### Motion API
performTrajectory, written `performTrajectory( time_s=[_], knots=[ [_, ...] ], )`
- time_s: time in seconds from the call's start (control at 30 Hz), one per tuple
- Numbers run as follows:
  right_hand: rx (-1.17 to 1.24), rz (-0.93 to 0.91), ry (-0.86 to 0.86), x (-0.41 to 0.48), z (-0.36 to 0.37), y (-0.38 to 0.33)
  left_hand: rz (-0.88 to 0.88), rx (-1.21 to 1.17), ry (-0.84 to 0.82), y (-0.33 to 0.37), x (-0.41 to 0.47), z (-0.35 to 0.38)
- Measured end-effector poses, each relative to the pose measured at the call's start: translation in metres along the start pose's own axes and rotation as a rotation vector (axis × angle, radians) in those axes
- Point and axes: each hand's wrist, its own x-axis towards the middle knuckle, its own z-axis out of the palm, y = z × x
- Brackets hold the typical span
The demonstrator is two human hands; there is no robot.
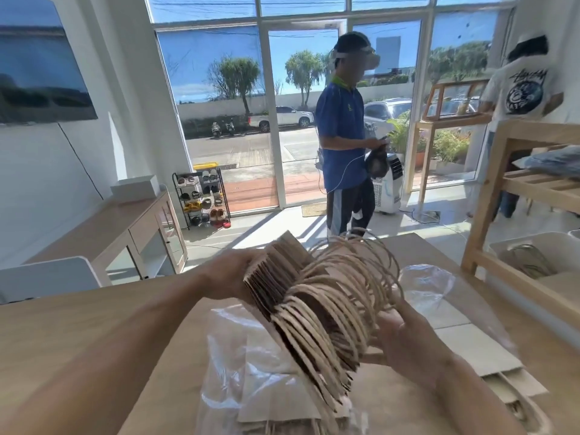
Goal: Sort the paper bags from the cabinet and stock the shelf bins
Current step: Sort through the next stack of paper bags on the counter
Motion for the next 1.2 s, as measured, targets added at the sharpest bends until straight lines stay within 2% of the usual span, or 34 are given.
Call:
performTrajectory(
  time_s=[0.03, 0.1, 0.17, 0.3, 0.43, 0.57, 0.7, 0.83, 0.97, 1.07, 1.2],
  knots=[
    [0.161, 0.032, -0.039, 0.000, 0.000, -0.015, -0.046, -0.060, 0.021, -0.001, -0.006, 0.001],
    [0.131, -0.022, 0.020, 0.011, -0.001, -0.037, -0.143, -0.185, 0.050, -0.003, -0.014, 0.008],
    [0.149, -0.158, -0.046, 0.020, -0.002, -0.035, -0.236, -0.365, 0.092, -0.005, -0.023, 0.022],
    [0.171, -0.288, -0.032, 0.035, 0.006, -0.040, -0.412, -0.721, 0.175, -0.006, -0.036, 0.054],
    [-0.039, -0.397, 0.126, 0.051, 0.021, -0.041, -0.485, -0.915, 0.184, 0.001, -0.047, 0.087],
    [0.014, -0.411, 0.332, 0.071, 0.022, -0.023, -0.568, -1.053, 0.306, 0.010, -0.057, 0.120],
    [0.101, -0.399, 0.415, 0.084, 0.020, 0.006, -0.580, -1.123, 0.360, 0.021, -0.066, 0.140],
    [0.165, -0.320, 0.527, 0.098, 0.010, 0.035, -0.503, -1.145, 0.417, 0.025, -0.065, 0.151],
    [0.156, -0.247, 0.603, 0.105, 0.008, 0.055, -0.490, -1.258, 0.486, 0.022, -0.067, 0.162],
    [0.152, -0.246, 0.612, 0.108, 0.010, 0.055, -0.496, -1.363, 0.639, 0.021, -0.064, 0.176],
    [0.198, -0.284, 0.605, 0.109, 0.019, 0.041, -0.547, -1.443, 0.994, 0.038, -0.050, 0.180]
  ],
)
